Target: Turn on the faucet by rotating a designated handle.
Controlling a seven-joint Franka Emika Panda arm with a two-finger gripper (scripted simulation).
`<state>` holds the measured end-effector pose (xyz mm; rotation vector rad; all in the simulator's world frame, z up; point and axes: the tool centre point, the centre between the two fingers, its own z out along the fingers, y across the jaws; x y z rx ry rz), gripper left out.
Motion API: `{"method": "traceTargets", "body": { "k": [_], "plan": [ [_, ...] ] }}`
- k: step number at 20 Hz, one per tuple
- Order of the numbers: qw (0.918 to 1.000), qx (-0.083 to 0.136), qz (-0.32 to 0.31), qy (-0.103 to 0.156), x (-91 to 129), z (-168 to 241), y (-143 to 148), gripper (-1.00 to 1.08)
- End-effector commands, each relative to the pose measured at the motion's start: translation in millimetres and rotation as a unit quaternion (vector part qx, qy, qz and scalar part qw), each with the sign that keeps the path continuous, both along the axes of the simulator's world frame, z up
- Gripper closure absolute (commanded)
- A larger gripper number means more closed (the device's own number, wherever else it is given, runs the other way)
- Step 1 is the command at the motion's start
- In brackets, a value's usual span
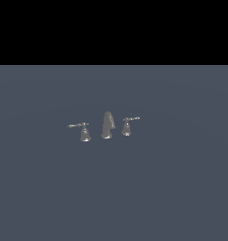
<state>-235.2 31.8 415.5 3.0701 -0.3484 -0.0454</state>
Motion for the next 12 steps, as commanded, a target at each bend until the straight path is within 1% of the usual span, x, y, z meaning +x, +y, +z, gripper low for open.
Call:
{"method": "traceTargets", "body": {
  "k": [1,6,12],
  "plan": [
    [0.9997,0.001,-0.024,-0.001,6.3,-15.3,11.2,1.08],
    [0.9973,0.002,-0.073,-0.003,22.0,-46.3,33.3,1.08],
    [0.9913,0.005,-0.131,-0.006,44.1,-83.4,58.2,1.08]
  ]
}}
